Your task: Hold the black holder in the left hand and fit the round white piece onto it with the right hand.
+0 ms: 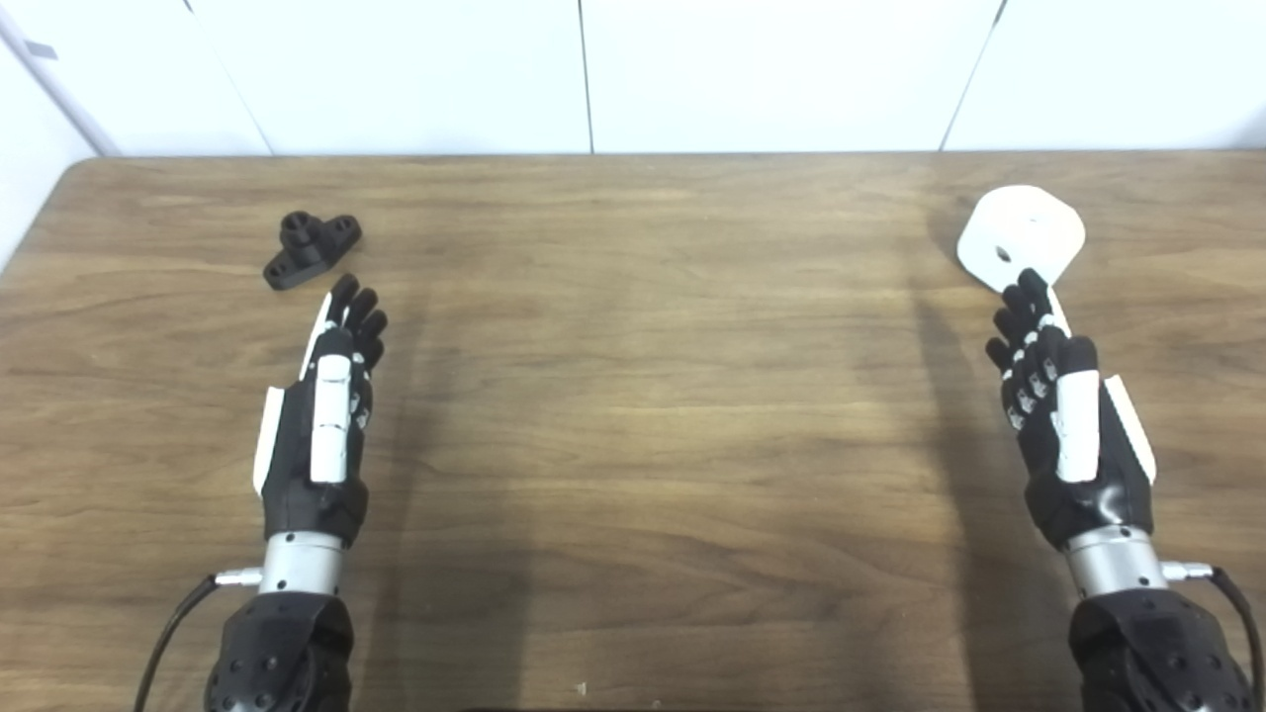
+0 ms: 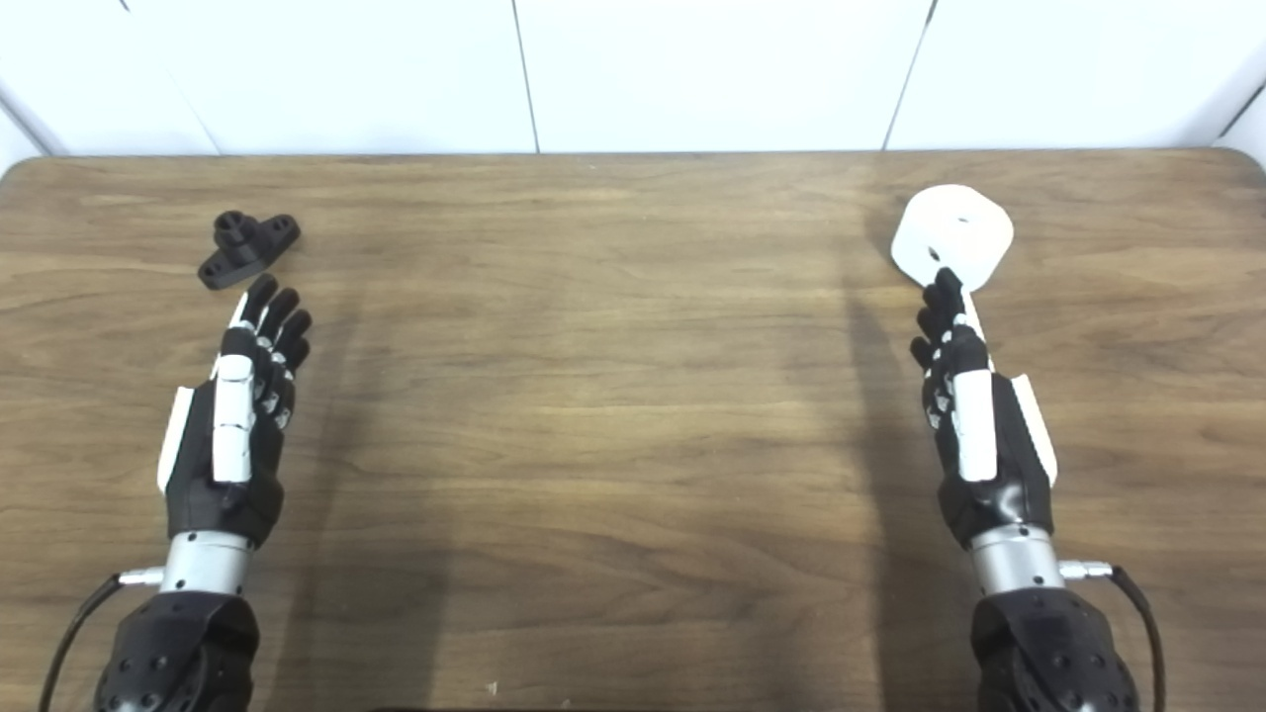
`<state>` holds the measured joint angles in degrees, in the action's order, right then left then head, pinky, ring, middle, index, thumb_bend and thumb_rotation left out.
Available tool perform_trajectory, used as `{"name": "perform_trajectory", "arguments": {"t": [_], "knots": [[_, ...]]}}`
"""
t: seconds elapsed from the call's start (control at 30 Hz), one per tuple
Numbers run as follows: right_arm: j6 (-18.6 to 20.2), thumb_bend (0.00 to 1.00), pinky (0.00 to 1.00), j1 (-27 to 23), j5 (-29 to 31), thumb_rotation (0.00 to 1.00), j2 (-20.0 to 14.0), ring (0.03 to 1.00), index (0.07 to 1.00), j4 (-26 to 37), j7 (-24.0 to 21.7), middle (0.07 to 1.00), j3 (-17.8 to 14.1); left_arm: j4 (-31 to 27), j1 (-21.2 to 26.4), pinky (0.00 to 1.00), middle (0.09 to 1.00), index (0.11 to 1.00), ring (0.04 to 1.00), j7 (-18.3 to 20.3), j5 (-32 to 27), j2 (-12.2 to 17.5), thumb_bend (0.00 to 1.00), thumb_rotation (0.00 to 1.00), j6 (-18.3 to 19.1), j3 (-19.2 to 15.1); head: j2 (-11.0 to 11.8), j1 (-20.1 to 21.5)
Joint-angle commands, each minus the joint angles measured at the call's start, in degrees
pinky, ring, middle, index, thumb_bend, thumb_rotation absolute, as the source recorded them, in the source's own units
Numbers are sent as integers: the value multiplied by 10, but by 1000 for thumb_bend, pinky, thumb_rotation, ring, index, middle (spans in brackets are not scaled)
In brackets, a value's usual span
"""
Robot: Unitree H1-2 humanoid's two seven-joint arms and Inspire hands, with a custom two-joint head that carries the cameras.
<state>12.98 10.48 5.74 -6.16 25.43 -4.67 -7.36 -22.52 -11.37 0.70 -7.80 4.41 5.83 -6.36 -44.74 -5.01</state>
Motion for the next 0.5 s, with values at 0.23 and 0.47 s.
{"name": "perform_trajectory", "arguments": {"t": [0.23,0.47], "knots": [[-47,736,1000,43,0,1000,-6,1000,998,-4,-5,1000,-2,-17,-30,1000,976,989,982,5,3,-5,531,920,-23,6,16,-5],[-67,742,1000,50,4,1000,-9,1000,1000,-20,-10,1000,-5,-11,-39,1000,983,1000,983,4,14,-10,528,928,-33,13,47,-23]]}}
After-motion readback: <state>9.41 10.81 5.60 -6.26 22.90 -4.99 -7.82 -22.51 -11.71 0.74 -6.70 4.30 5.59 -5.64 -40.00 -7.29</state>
